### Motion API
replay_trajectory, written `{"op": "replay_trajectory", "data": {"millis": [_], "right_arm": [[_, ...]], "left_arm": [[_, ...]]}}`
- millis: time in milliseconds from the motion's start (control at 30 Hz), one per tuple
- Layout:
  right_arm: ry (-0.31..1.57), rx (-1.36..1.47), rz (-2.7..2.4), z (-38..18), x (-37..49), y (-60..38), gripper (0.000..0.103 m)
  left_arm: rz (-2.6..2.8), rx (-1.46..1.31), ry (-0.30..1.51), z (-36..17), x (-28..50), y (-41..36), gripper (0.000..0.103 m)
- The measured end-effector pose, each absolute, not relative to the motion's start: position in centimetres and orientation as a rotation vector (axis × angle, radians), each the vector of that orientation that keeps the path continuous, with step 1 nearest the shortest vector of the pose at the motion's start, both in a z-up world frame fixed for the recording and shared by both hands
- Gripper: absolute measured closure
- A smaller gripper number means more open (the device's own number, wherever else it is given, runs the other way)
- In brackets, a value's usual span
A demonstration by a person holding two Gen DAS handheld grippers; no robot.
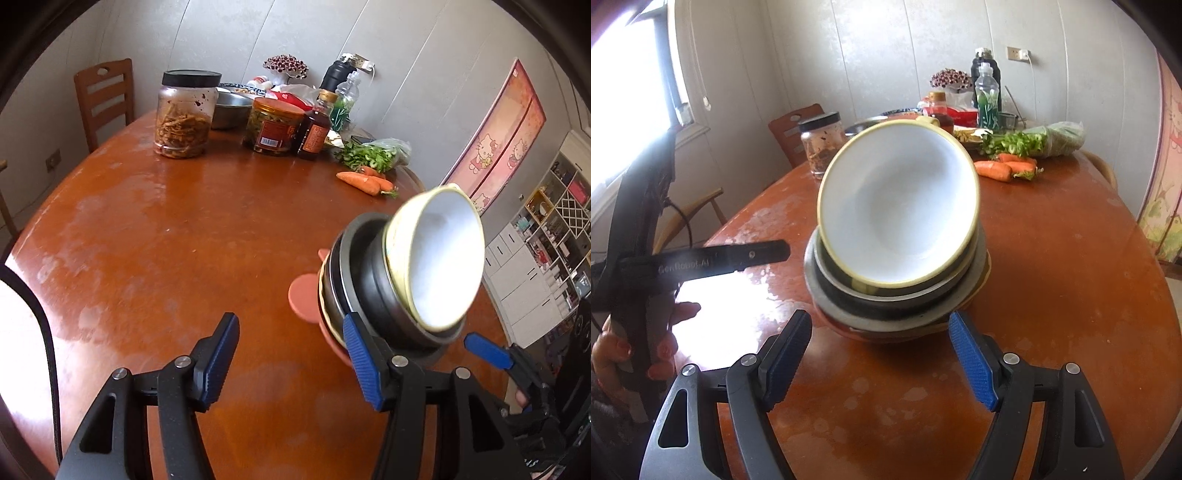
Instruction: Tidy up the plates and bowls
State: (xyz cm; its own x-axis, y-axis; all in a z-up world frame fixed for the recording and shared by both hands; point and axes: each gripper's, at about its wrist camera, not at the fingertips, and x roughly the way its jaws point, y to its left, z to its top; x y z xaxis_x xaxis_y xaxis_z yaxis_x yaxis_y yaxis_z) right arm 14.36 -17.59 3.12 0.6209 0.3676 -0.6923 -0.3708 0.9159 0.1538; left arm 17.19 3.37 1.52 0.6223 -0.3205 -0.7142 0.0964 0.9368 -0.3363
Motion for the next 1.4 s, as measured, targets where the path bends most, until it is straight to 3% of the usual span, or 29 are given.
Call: {"op": "replay_trajectory", "data": {"millis": [600,1033,1400], "right_arm": [[0.715,0.000,0.391,3.5,9.3,-18.7,0.024],[0.667,0.001,0.322,1.9,6.9,-20.8,0.021],[0.647,0.010,0.314,0.2,5.7,-21.4,0.020]], "left_arm": [[-0.121,-0.146,0.803,1.6,9.3,0.0,0.037],[-0.054,-0.125,0.823,-0.5,6.5,-2.4,0.025],[-0.024,-0.098,0.854,-2.9,6.1,-3.2,0.024]]}}
